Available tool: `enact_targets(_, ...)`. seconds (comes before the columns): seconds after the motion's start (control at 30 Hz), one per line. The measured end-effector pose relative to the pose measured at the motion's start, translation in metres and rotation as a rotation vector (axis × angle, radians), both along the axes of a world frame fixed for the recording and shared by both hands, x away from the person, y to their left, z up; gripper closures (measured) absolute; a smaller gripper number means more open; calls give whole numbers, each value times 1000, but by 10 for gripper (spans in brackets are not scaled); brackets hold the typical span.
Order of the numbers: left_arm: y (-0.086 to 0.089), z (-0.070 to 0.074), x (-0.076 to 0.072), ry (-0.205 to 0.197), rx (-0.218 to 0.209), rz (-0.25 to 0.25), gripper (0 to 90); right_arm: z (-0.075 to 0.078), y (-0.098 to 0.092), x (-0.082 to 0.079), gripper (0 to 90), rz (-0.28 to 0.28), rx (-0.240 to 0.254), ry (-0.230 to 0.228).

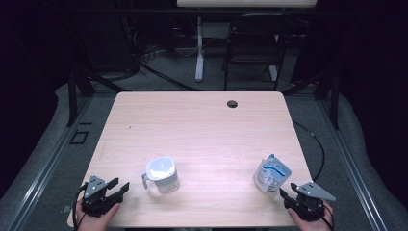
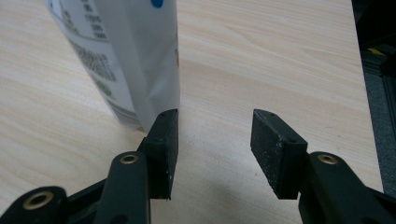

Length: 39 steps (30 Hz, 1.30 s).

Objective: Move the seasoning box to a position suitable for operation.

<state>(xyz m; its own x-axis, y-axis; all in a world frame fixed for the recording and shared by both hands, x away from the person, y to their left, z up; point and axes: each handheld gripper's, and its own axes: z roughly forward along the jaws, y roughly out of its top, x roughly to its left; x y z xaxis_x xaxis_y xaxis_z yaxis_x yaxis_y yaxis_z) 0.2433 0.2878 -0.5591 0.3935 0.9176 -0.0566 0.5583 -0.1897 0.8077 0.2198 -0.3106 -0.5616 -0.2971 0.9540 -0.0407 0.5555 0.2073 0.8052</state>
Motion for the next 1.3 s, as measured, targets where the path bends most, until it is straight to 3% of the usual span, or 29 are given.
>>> enact_targets(0.07,1,1,0,5,-20,-3,532,0,0,2,522,-20,4,-3)
enact_targets(0.17,4,0,0,23,-80,-7,559,-3,1,4,520,-1,8,14)
enact_targets(0.2,4,0,0,23,-80,-7,560,-3,1,4,520,-1,8,14)
enact_targets(0.3,1,1,-2,27,-57,-25,556,-2,0,4,519,5,3,20)
enact_targets(0.4,-3,3,-8,16,-33,-53,538,2,-2,2,516,-11,28,9)
enact_targets(0.5,-5,5,-12,12,-46,-61,535,4,-1,0,516,-26,48,6)
enact_targets(0.77,-19,10,-16,-15,-40,-115,536,3,3,2,516,-11,38,13)
enact_targets(0.93,-32,17,-9,19,-43,-121,529,2,2,1,516,-12,35,21)
enact_targets(1.03,-42,21,-5,50,3,-139,509,3,0,-2,512,-25,59,18)
enact_targets(1.1,-49,21,-1,58,58,-153,501,3,-1,-3,512,-25,58,15)
enact_targets(1.2,-57,20,5,56,40,-145,486,5,-3,-4,511,-27,63,13)
enact_targets(1.3,-65,19,11,52,48,-136,506,5,-5,-5,509,-38,78,10)
